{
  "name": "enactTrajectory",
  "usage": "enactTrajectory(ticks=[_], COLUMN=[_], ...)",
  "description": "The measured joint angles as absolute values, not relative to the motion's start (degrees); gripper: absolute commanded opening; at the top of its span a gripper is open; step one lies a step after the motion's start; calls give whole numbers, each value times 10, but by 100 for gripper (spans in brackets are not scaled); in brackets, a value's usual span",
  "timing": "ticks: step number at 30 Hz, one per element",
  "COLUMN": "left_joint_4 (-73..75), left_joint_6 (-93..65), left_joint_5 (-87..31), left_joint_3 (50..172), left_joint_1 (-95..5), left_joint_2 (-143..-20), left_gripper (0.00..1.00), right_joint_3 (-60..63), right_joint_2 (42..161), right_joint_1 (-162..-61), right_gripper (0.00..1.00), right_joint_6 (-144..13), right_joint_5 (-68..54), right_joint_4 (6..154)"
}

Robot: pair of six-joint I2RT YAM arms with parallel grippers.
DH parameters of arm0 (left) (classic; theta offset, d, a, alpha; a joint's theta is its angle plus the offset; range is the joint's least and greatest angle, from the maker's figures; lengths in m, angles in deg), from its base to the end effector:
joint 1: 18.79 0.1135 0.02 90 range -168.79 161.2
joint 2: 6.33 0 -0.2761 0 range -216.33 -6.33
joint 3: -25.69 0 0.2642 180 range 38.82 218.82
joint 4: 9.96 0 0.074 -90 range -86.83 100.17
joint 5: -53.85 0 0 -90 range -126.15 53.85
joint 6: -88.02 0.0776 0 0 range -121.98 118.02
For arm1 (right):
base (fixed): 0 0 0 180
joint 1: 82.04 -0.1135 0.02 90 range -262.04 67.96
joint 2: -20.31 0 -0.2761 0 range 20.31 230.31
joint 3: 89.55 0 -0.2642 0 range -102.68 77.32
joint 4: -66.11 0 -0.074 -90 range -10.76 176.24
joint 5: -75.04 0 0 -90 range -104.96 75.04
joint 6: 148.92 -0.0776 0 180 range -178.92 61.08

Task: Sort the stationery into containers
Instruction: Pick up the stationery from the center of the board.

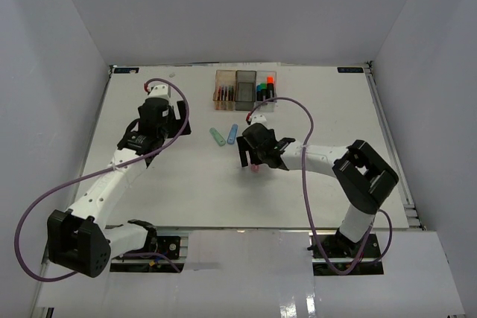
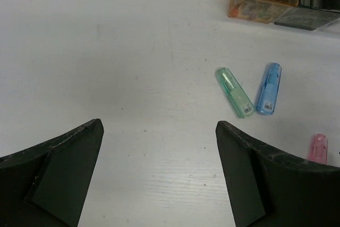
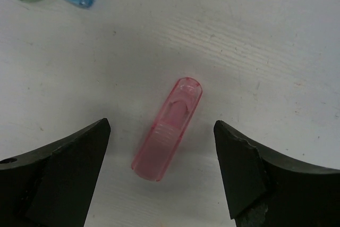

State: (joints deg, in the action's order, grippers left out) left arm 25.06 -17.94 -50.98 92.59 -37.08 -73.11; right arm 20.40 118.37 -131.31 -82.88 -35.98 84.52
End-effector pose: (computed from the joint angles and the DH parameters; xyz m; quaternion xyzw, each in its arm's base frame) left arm 0.2888 -0.0745 0.2825 -0.0418 0.8802 -0.0257 0.4720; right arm 0.2775 0.2796 0.1567 -0.1339 0.9056 0.0817 0.3940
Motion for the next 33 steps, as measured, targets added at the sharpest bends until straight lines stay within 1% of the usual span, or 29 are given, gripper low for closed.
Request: enactTrajectory(ticks=[4,6,7,8,9,12,16,21,27,33], left_joint_4=[246,241,239,238,238,237,237,237,237,237], left_joint_6=[-181,-182,-182,-183,-184,-184,-186,-186,-186,-188], left_joint_5=[-508,-507,-507,-507,-505,-505,-505,-503,-503,-502], left_joint_3=[921,921,921,921,921,921,921,921,921,921], left_joint_1=[-371,-371,-371,-371,-371,-371,-371,-371,-371,-371], left_joint_2=[-721,-718,-718,-718,-718,-718,-718,-718,-718,-718], left_gripper=[98,98,98,98,98,98,98,98,98,98], right_joint_3=[205,205,205,205,205,205,201,144,0,-179], right_joint_2=[1205,1210,1211,1211,1212,1212,1212,1213,1234,1332], right_joint_1=[-1321,-1325,-1328,-1329,-1330,-1331,-1332,-1322,-1264,-1189], right_gripper=[77,67,56,51,42,34,28,27,27,29], right_joint_6=[-853,-860,-864,-868,-872,-880,-875,-837,-784,-759], right_joint_5=[-364,-368,-374,-378,-384,-393,-396,-394,-380,-343], right_joint_4=[864,866,866,868,869,871,877,903,913,913])
